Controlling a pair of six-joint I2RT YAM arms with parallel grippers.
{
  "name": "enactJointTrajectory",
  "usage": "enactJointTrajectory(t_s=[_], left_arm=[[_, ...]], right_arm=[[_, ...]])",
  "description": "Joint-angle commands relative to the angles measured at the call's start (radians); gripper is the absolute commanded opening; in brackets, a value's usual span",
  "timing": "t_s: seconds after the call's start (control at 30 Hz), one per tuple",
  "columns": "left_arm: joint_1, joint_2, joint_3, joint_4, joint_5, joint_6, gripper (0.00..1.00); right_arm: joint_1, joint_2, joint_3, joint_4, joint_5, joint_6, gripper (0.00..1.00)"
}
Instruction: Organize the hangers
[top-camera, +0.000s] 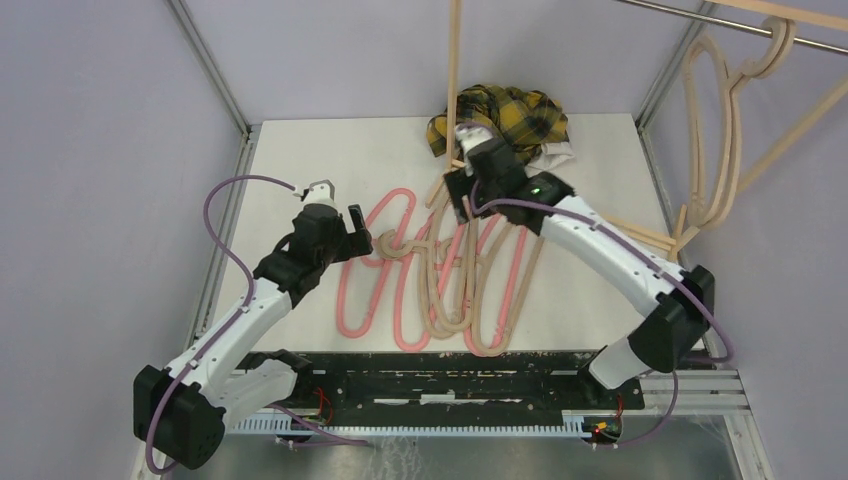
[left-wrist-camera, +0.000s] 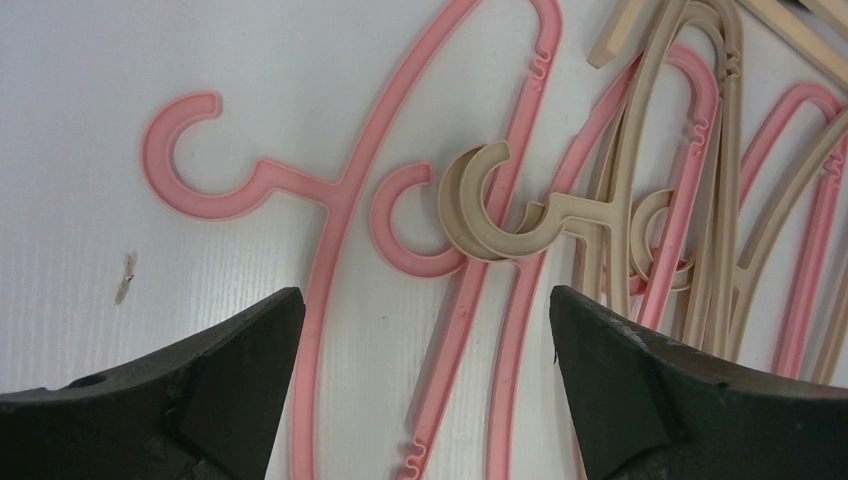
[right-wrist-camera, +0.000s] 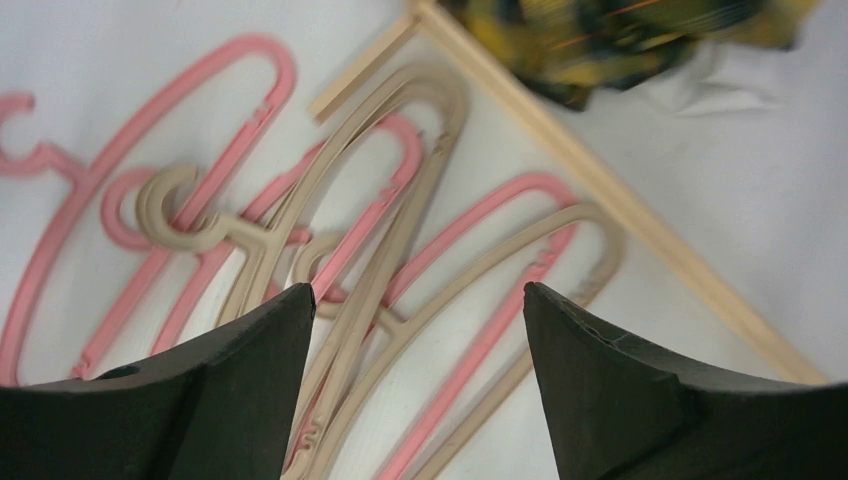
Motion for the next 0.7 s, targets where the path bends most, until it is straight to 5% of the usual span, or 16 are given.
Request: enactJointTrajectory(t_s=[0.0,0.33,0.67], left_arm=[[0.004,0.004,0.026,0.037,-0.015,-0.010,0.99],[0.003,0.005,0.029,0.026,-0.018,-0.006,0.99],[0.003,-0.003,0.017,0.025,-0.013,-0.003,0.99]], right_arm=[[0.143,0.051,-0.102,0.064,0.049,0.084,0.84],[0.283,0.240,-0.157,0.133,-0.052,0.198,0.78],[0.344,0.339,-0.242,0.165,0.001,0.277,0.70]])
